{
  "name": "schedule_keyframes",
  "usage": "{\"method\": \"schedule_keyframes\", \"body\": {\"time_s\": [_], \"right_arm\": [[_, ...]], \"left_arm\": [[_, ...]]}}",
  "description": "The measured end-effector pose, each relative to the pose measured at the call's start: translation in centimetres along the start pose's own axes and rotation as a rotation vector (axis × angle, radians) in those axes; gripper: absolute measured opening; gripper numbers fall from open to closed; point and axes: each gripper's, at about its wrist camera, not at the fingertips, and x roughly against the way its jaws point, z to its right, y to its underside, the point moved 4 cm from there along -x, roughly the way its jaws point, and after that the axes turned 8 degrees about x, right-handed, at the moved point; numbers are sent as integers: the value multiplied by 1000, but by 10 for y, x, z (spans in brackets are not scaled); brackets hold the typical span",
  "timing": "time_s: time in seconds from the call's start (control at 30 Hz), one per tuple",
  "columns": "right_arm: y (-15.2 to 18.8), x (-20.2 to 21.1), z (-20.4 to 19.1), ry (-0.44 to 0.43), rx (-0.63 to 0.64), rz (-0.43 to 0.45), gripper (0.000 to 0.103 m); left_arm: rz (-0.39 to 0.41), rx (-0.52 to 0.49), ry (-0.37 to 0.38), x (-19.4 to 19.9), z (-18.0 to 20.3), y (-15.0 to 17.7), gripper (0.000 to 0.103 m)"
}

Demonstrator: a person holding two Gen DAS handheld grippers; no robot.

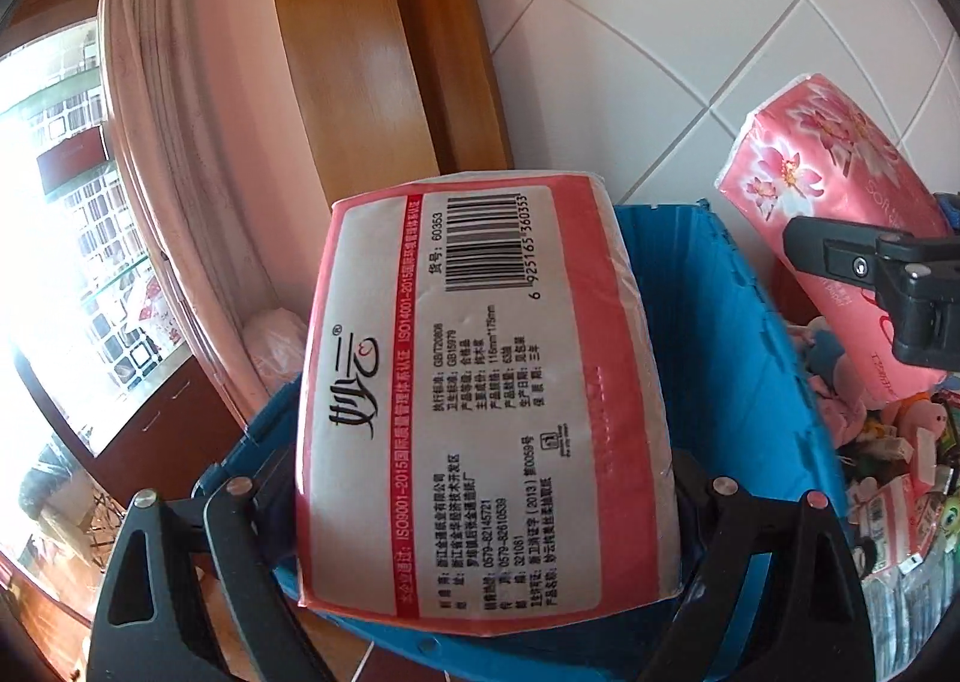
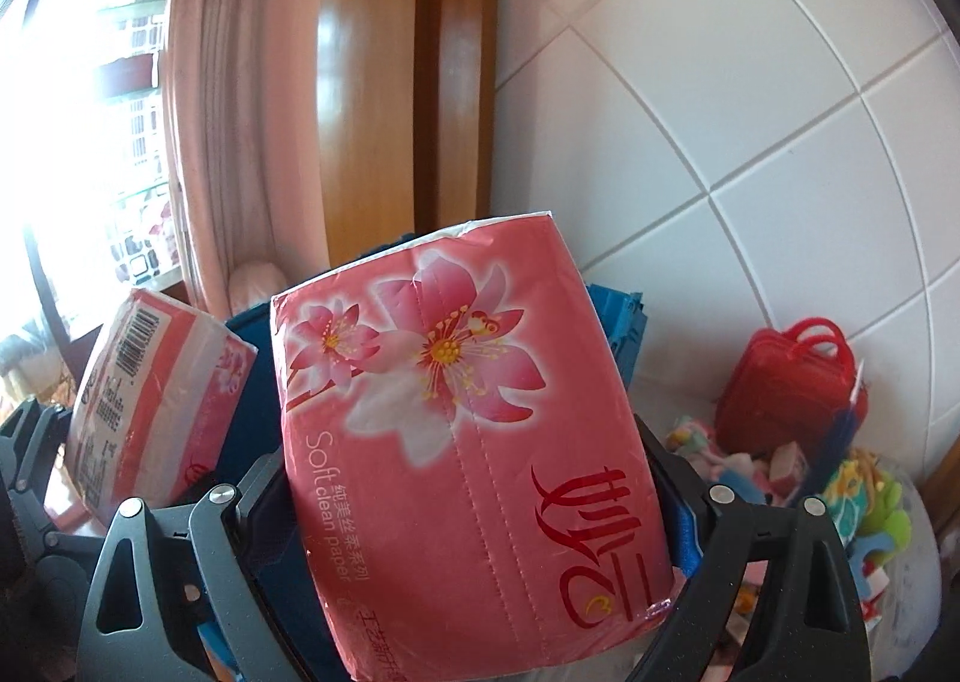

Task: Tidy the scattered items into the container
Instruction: 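Lower the white pack into the crate with the left tool while the right tool lowers the pink pack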

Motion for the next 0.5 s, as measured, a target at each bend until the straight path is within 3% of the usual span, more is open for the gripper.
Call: {"method": "schedule_keyframes", "body": {"time_s": [0.3,0.4,0.5], "right_arm": [[-61,-127,-18,114,-74,-213,94],[-61,-168,-17,180,-85,-307,94],[-43,-212,-18,184,-113,-432,94]], "left_arm": [[-303,-72,138,-148,-30,-47,92],[-438,-116,179,-197,-31,-44,92],[-590,-140,195,-242,-26,-23,92]]}}
